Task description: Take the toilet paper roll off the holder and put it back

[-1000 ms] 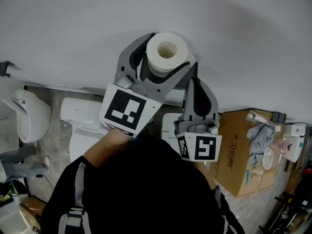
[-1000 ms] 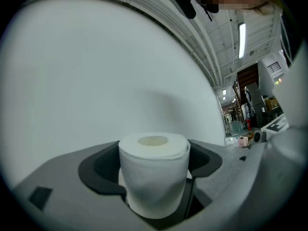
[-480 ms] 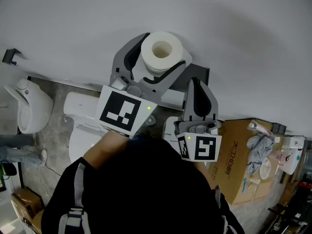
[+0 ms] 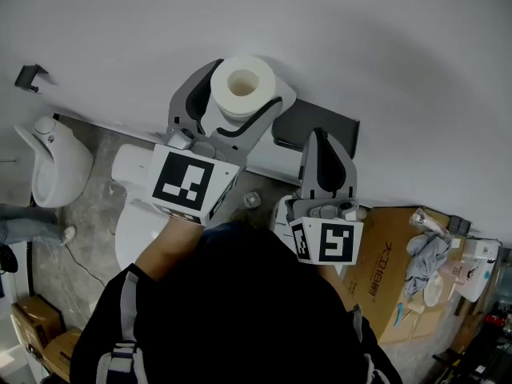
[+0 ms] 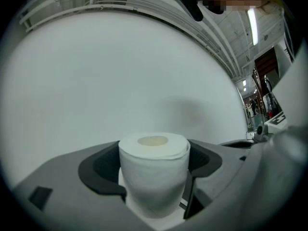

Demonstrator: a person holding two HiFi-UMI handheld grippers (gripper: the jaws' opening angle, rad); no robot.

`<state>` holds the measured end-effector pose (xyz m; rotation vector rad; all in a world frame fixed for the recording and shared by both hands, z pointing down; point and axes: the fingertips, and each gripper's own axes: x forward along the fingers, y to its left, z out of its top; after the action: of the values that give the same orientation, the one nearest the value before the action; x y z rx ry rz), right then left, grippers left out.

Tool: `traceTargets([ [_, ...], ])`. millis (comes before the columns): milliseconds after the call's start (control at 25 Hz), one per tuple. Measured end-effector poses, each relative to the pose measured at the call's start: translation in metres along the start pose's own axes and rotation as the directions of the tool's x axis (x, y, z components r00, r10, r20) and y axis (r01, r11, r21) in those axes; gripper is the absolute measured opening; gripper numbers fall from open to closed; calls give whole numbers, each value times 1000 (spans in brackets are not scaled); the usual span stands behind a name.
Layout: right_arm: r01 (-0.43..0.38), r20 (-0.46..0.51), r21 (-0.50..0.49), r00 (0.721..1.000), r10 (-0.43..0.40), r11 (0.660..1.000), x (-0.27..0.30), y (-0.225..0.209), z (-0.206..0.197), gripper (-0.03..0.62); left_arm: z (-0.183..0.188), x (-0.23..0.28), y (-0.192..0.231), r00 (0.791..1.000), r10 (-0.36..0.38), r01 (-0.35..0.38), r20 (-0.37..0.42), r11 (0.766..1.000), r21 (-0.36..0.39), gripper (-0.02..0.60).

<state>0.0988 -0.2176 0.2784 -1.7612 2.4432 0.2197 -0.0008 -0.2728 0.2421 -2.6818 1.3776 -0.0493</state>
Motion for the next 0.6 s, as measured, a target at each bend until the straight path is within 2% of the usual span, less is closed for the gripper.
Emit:
traceTargets([
  [280,-17,-3,1,1000,17,1000,4,12,0,23,-10,-17,21,998,53,-53,-25,999,-5,396],
  [600,-22,-10,-4,1000,22,1000,7,19,-3,23,-25,-25,27,997,60,-61,-54,998,-3,396],
])
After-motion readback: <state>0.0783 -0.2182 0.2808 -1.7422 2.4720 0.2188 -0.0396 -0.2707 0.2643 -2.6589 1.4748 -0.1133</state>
